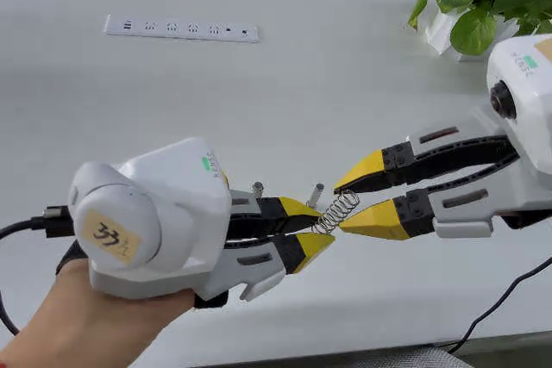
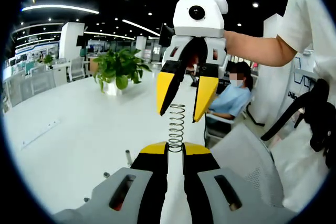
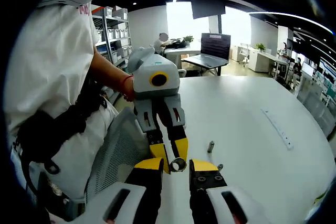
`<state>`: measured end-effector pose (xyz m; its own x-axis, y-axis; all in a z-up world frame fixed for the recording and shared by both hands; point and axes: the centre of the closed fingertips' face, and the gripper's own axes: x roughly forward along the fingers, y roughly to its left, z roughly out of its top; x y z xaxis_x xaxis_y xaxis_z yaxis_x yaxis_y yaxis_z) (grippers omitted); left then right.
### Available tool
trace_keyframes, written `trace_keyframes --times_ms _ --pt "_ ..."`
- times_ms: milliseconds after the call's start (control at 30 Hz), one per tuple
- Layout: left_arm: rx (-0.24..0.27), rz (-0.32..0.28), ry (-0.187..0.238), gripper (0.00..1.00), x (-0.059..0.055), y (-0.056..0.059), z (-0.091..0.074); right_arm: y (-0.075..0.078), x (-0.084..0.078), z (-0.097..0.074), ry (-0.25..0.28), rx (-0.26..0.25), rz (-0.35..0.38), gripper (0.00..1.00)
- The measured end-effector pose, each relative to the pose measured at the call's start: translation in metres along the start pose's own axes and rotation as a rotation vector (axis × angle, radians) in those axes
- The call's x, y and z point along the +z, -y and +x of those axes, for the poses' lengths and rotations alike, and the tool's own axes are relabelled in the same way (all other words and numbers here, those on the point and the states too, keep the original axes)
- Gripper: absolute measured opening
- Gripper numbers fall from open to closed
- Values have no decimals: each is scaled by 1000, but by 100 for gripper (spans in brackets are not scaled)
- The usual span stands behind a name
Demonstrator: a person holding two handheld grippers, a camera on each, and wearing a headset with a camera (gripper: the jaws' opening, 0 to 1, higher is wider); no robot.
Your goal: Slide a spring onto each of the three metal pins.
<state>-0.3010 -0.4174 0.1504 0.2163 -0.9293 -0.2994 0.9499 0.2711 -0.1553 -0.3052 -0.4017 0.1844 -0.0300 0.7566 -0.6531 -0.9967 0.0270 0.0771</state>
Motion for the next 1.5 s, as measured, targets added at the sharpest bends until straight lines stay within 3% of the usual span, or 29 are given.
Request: trace_keyframes --times_ms 67,100,333,500,833,1500 --pt "-1 2 0 6 -1 0 1 3 -5 2 -95 13 -76 17" --pt "-2 3 0 6 -1 1 1 3 -8 2 -119 30 -92 17" --pt "-4 6 4 6 -4 2 3 -8 -6 16 -226 158 -181 14" --pt "2 -3 16 6 -4 -1 1 -2 -13 18 -284 181 -214 12" --pt "5 -11 24 6 -4 -4 -1 2 -18 18 -328 210 -234 8" --pt "3 8 33 6 -6 -6 0 2 -21 19 -380 199 -247 7"
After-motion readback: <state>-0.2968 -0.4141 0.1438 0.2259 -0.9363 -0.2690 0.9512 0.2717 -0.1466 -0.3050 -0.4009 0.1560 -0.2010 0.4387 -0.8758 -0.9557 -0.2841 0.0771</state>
